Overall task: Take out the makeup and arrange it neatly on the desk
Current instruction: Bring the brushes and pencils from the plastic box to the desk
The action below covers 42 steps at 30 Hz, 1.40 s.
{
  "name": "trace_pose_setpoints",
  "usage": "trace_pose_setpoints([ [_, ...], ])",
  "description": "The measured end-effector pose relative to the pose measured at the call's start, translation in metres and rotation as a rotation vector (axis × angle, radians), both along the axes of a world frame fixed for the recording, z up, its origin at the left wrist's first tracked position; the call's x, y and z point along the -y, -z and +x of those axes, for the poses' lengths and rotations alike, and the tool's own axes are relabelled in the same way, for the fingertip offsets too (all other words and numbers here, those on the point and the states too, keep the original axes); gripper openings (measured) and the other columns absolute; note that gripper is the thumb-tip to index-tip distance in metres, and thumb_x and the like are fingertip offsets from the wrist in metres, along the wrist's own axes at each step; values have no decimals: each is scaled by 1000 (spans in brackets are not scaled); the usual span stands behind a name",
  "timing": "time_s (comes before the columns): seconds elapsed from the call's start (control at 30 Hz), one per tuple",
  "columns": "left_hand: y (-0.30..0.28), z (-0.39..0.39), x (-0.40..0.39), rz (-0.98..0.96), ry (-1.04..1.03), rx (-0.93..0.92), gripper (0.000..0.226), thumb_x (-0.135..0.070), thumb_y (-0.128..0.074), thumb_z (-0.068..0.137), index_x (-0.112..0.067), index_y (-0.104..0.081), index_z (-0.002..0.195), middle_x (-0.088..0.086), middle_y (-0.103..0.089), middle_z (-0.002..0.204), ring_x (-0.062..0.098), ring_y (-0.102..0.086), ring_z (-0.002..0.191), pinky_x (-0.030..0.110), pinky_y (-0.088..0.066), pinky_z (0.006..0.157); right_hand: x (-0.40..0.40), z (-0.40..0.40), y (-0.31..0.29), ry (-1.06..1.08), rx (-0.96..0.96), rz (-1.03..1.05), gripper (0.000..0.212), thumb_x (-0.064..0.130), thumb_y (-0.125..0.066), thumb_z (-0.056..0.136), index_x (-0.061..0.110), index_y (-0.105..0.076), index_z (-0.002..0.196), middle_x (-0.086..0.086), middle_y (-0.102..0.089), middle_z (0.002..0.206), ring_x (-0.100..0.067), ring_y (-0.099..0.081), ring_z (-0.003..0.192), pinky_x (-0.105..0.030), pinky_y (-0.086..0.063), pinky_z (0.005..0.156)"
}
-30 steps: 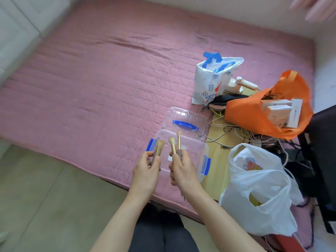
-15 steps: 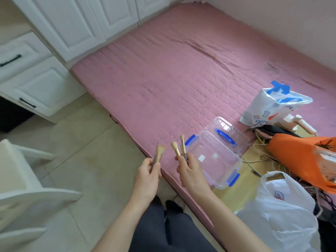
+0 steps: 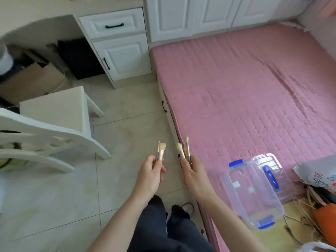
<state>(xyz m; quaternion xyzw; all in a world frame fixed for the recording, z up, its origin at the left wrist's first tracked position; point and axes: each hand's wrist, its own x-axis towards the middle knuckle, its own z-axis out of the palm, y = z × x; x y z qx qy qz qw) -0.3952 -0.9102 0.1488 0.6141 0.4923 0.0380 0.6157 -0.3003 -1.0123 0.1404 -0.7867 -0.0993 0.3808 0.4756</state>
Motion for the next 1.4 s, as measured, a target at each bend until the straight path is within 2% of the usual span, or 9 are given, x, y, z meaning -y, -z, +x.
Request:
trace_pose_setpoints([
  [0.17,-4,-23,-54,8,-71,4,17,-22,-41,100,-12,-55,96,2,-57,75,12,-42,52,25,-38,50,-58,-15,-4,-75,-51,3,26,26,-43,97,2,-47,88,-3,-46,67,-16,-37,57,-30,-31,49],
  [0.4,-5,-38,-138,18,-78,15,21,-25,-43,99,-8,-56,98,4,-54,73,12,-38,50,30,-35,52,-139,-25,-2,-122,-61,9,20,26,-41,97,15,-56,90,2,-48,60,-12,-39,52,-28,-34,47],
  [0.53,-1,-39,-177,15,-82,24,17,-26,-44,99,-16,-57,97,0,-56,72,9,-40,49,27,-36,51,-178,-23,-1,-104,-58,21,20,25,-42,97,17,-58,89,3,-48,58,-14,-41,52,-31,-35,48],
  [0.63,1,-34,-201,-20,-106,38,15,-23,-44,99,-15,-57,97,1,-56,73,10,-39,49,26,-35,49,-201,-17,0,-106,-64,21,20,25,-42,98,17,-58,90,3,-49,58,-13,-41,52,-31,-35,50],
  [0.77,3,-15,-228,-47,-148,62,14,-23,-45,100,-18,-57,99,3,-57,75,11,-42,51,24,-37,50,-228,-3,1,-123,-85,20,20,25,-42,99,16,-58,92,1,-49,61,-13,-40,53,-27,-34,49],
  [1.03,10,57,-289,-44,-204,64,13,-23,-45,99,-18,-58,98,3,-56,75,11,-43,51,19,-38,47,-298,73,1,-159,-156,34,19,22,-41,100,11,-57,97,-4,-53,68,-16,-44,56,-25,-39,48],
  [1.2,2,125,-335,-34,-262,75,13,-22,-45,99,-17,-57,101,5,-60,78,10,-50,51,19,-43,49,-350,147,-5,-239,-83,8,20,22,-41,100,13,-59,95,-2,-54,70,-14,-45,59,-28,-38,54],
  [1.4,-7,193,-383,-30,-320,115,14,-21,-45,100,-18,-59,101,5,-64,79,11,-57,54,24,-51,54,-414,224,-10,-310,-16,-7,20,22,-40,99,16,-58,92,1,-54,68,-10,-44,55,-22,-36,48],
])
